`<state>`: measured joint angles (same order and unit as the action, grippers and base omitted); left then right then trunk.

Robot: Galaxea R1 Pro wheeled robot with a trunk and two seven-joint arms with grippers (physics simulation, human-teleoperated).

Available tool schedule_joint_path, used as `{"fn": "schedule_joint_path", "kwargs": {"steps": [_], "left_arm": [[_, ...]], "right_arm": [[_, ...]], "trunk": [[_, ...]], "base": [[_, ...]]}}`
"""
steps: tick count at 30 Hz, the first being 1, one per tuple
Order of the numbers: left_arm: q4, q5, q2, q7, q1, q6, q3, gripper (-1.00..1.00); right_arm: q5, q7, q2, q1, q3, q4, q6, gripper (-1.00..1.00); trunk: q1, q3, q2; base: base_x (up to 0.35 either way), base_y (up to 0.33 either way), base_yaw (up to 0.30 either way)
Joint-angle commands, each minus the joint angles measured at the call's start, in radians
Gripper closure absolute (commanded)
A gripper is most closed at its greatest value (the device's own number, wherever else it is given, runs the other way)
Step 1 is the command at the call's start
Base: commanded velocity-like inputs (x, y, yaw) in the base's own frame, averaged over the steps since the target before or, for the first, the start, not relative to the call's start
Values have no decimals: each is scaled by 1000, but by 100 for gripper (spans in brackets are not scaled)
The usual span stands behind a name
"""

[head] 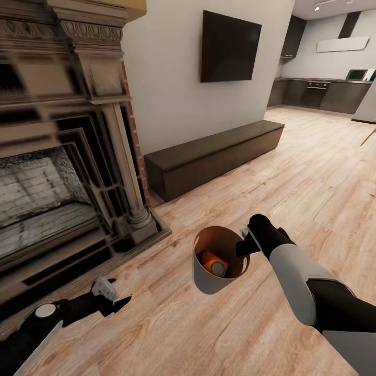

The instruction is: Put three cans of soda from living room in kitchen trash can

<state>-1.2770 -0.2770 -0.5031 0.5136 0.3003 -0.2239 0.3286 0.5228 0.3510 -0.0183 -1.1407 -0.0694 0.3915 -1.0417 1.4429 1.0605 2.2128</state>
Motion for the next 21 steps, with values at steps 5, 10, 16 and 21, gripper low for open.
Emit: {"fn": "schedule_joint_path", "kwargs": {"steps": [5,10,16,21], "left_arm": [[22,-56,3,-125,-59,78,-1,-100],[57,-77,3,-191,-70,142,0,-100],[64,-80,3,-202,-72,156,1,-100],[65,-80,3,-205,-72,158,1,-100]], "right_arm": [[-51,3,35,1,-6,-31,-5,100],[-51,1,80,1,-6,-61,-5,100],[-48,-10,101,1,-6,-98,-5,100],[-49,-58,102,1,-6,-105,-5,100]], "trunk": [[0,0,0],[0,0,0],[0,0,0],[0,0,0]], "base": [[0,0,0],[0,0,0],[0,0,0],[0,0,0]]}}
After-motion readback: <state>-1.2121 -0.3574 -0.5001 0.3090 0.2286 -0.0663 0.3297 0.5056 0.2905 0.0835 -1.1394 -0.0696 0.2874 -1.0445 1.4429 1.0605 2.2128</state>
